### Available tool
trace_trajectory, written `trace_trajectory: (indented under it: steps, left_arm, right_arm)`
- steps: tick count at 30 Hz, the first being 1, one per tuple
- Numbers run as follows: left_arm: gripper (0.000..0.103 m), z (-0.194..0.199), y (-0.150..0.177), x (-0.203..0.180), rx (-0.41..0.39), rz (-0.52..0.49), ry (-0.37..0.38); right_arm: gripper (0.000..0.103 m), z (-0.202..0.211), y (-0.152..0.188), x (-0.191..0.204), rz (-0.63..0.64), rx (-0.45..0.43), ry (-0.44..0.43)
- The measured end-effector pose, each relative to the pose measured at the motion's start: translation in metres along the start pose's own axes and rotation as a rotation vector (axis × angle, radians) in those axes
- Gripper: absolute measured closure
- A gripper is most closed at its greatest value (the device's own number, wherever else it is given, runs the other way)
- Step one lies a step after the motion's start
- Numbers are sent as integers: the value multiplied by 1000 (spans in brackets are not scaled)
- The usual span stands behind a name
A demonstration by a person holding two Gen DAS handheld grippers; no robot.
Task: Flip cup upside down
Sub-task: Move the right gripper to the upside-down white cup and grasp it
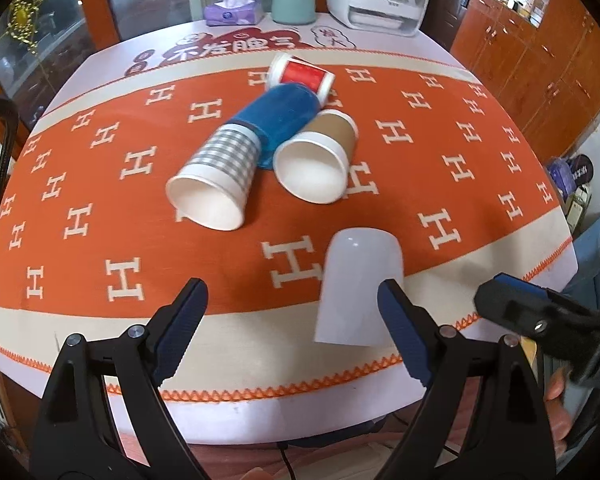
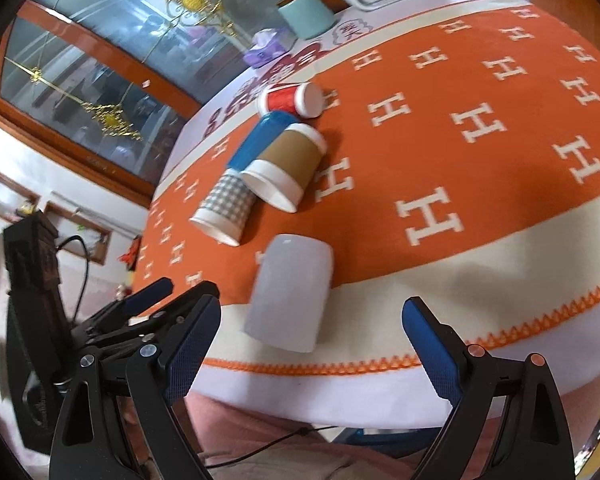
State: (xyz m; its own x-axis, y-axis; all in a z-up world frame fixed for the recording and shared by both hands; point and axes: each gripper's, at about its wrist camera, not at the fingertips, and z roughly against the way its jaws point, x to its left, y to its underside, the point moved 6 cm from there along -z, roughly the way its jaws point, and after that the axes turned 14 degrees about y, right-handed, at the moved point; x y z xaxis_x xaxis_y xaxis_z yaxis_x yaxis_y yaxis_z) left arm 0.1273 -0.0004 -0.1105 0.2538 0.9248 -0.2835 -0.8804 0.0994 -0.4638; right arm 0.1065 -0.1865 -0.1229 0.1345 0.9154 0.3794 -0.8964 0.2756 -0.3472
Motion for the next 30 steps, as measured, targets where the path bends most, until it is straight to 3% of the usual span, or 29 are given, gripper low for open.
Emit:
trace_trajectory:
  steps: [9,18,24,26,30]
  left_arm:
    - [18,15,-1,39,-58,68,-45]
    - [19,-15,9,65,15,131,0]
    - [26,-29,14,77,23,166,8]
    - [32,-30,15,81,17,174,7]
    - [33,-32,14,86,8,178,10]
  right_arm:
    - [9,-21,-18,21,25,137,-78]
    - [15,-67,-14,16,-36,258,-86]
    - [21,-92,-8,21,-44,322,-96]
    - [21,-100,-9,22,-53,340,-96]
    - [25,-115,-9,23,-71,376,-127]
